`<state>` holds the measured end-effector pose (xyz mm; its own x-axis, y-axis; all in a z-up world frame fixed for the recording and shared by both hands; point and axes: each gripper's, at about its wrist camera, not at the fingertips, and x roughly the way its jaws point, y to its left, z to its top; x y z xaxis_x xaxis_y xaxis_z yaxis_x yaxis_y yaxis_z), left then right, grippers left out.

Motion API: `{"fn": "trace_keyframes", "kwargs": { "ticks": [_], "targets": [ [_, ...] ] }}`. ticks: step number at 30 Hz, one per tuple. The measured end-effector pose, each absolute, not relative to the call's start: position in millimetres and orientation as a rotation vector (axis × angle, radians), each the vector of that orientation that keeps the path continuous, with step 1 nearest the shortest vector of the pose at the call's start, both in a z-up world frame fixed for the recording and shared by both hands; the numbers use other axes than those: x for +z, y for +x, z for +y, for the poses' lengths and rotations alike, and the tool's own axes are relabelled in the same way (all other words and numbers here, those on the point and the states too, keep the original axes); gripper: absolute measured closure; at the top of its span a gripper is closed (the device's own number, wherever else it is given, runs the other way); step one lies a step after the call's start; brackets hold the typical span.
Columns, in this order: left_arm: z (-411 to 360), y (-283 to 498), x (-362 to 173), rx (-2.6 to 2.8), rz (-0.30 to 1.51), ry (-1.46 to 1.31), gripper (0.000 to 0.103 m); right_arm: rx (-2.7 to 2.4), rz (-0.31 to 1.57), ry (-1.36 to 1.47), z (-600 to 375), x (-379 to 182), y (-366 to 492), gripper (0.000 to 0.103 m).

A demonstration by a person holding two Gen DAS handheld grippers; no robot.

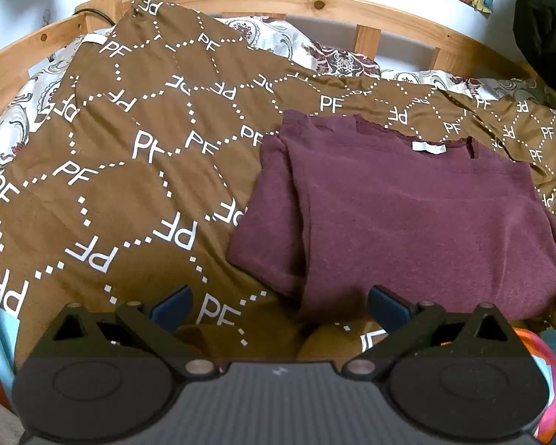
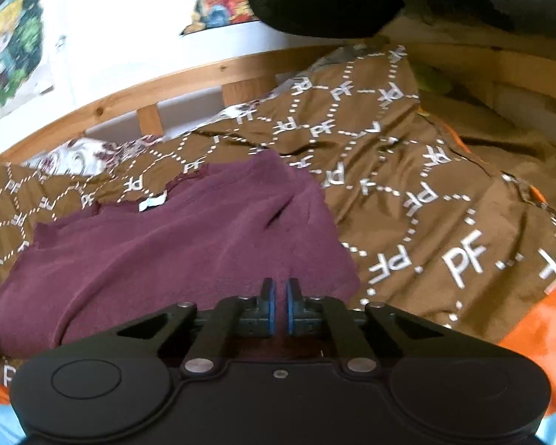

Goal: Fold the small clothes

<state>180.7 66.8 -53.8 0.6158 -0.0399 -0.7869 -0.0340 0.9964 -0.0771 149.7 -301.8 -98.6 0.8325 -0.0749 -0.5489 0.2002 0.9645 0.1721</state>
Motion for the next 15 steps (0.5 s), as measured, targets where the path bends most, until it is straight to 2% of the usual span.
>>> {"fn": "trace_keyframes", "kwargs": {
  "ticks": [15],
  "targets": [
    [66.5,182.0,-54.9,-0.004,0.919,-0.084,0.001,-0.194,0.622,0.283,-308.4,-101.8,141.0,0.098]
  ]
}}
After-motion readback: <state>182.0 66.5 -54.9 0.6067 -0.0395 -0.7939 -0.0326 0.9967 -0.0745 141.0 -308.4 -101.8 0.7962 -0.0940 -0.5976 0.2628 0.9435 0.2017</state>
